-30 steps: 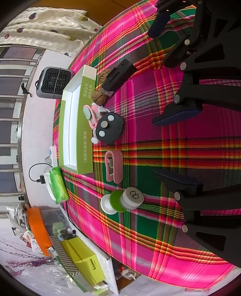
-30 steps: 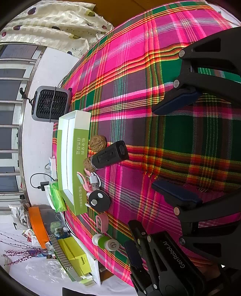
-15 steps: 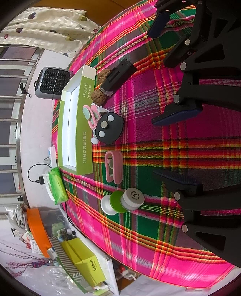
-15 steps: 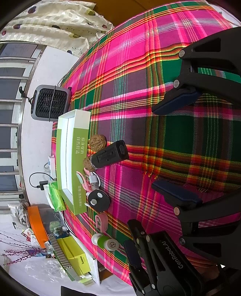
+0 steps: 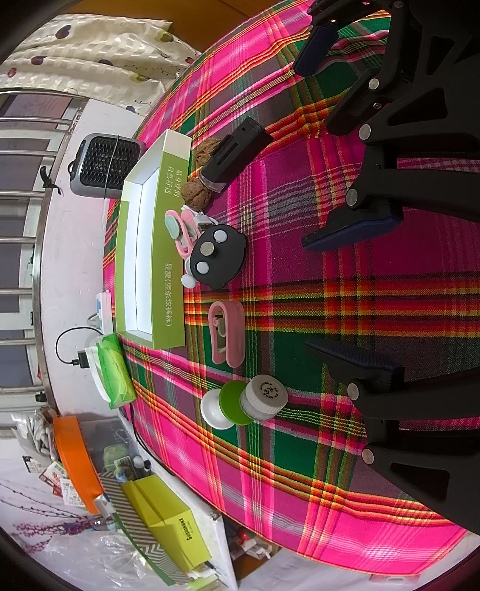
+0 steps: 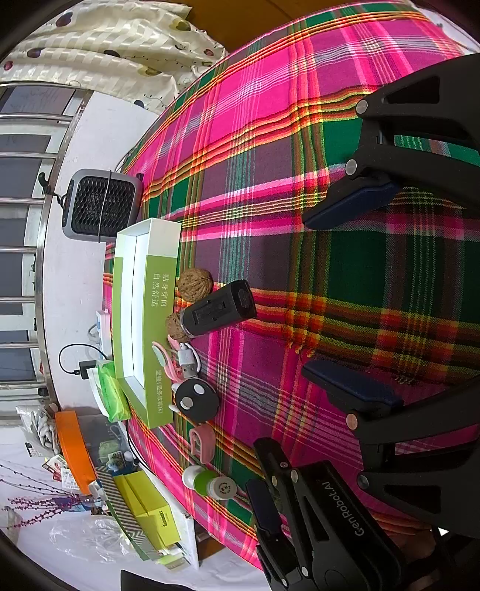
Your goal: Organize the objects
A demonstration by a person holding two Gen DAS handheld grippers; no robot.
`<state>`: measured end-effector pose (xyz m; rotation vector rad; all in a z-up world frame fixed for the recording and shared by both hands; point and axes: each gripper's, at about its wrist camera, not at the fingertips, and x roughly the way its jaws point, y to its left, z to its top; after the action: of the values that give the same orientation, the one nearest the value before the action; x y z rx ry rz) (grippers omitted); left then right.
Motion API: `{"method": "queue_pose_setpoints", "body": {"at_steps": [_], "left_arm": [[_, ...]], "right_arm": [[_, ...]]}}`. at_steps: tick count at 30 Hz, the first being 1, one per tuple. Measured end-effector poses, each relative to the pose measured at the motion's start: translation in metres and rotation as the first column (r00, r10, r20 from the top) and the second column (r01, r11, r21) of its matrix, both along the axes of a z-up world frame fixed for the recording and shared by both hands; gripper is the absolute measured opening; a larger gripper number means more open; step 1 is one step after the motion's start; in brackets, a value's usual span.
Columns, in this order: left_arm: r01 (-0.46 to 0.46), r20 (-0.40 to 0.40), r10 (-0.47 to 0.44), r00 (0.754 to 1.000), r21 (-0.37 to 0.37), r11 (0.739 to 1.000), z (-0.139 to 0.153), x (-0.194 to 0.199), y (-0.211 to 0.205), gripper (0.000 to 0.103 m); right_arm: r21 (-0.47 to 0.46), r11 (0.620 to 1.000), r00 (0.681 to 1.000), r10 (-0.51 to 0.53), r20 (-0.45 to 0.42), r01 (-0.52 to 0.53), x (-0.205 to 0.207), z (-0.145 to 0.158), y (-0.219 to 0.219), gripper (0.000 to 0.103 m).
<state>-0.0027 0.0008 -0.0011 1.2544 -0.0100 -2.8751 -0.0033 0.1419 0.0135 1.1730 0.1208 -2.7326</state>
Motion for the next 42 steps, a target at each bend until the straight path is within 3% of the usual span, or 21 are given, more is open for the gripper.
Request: {"method": "queue_pose_setpoints", "body": {"at_steps": [9,16,23,32,42], "left_arm": [[0.002,0.002,-0.002,1.0,0.003,1.0,0.0,0.0,0.0,0.048],[0.069,0.023,-0.069,0.997,0.033,0.997,0.003,-0.002,-0.008,0.048],[0.041,0.011,-0.041,0.999,0.069,0.997,0.01,0.001,-0.034,0.048],[-0.045,0.017,0.043,0.999,0.14,0.989,0.013,-0.008,-0.075,0.048],[-0.067,0.023,0.064,0.998,0.151,0.986,0.01,-0.028,-0.089,0.048]], "right_arm": [[-0.002,1.0,1.0,0.006,0.002,-0.006,-0.001,0.0,0.002,0.073],[-0.002,0.999,0.998,0.049,0.027,-0.049,-0.006,0.003,0.004,0.073],[-0.037,0.995,0.993,0.095,0.063,-0.092,-0.024,0.005,0.004,0.073],[0.005,0.99,0.986,0.141,0.087,-0.142,-0.054,0.009,-0.002,0.073],[-0.013,0.988,0.982,0.154,0.111,-0.154,-0.073,0.004,-0.005,0.073]]}}
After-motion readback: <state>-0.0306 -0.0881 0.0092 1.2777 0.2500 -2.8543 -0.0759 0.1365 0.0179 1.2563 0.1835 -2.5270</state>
